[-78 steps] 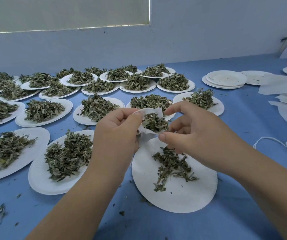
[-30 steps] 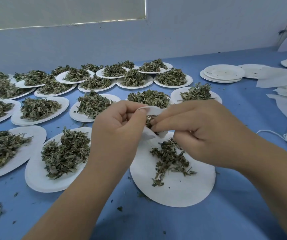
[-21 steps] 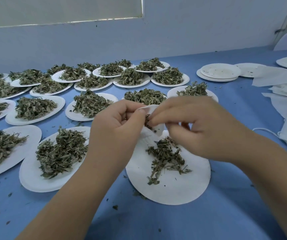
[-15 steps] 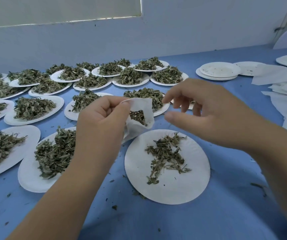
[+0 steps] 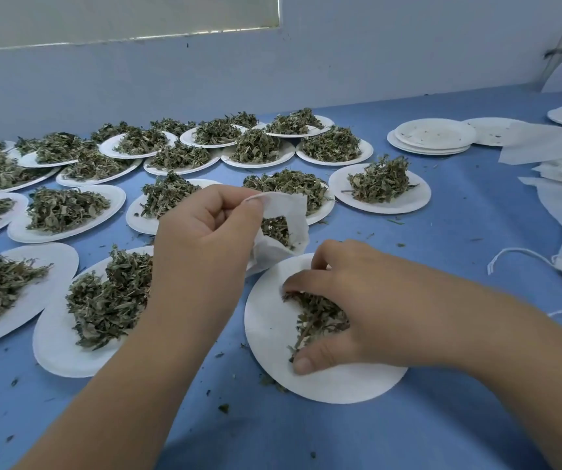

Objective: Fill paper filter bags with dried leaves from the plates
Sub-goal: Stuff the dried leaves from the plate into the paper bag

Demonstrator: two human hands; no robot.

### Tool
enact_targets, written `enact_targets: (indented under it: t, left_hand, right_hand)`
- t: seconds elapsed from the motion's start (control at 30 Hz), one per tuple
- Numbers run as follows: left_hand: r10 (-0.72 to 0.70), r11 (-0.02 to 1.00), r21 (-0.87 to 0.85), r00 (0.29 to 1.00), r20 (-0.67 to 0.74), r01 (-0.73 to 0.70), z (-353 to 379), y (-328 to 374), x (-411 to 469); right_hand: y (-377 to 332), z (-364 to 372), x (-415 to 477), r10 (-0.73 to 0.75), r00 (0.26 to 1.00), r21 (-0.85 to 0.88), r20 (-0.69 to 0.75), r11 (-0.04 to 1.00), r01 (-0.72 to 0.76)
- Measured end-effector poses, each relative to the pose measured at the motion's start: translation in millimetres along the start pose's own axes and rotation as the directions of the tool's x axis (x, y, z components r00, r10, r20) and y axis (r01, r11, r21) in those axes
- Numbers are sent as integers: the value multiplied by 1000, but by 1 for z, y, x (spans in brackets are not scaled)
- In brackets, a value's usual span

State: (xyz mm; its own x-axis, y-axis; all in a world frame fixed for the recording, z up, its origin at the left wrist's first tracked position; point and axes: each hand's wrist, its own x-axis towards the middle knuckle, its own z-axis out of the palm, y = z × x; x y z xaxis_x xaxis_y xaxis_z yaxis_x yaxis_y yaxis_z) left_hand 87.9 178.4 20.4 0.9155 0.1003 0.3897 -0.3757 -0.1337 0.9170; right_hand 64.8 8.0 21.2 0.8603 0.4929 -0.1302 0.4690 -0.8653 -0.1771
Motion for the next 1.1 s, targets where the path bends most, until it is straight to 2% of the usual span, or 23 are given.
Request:
enact_targets:
  t: [0.1,0.37,0.7,0.83,1.0,1.1]
  left_hand:
    - [0,1000,13,1000,-14,0,1,1,0]
    - [-8,1000,2,1000,-4,8,0,3,-1]
    - [23,999,25,1000,10,-23,1,6,-3]
    - [45,998,41,998,32,-46,3,7,-5]
    - [82,991,101,995,52,-87,6,8,-7]
    - [92,989,108,995,49,-97,5,9,-7]
  right_hand:
    - [-2,2,4,-26,999,-10,-20,1000,26]
    - [3,-7,1,-51,998,95,-43,994,55]
    - [-1,-2,1,34,997,13,-64,999,-34]
    - [-5,-1,1,18,999,55,-46,998,-15]
    - [-9,-3,3,-24,996,42,-89,999,28]
    - [-9,-4,2,-40,992,-22,-120,999,37]
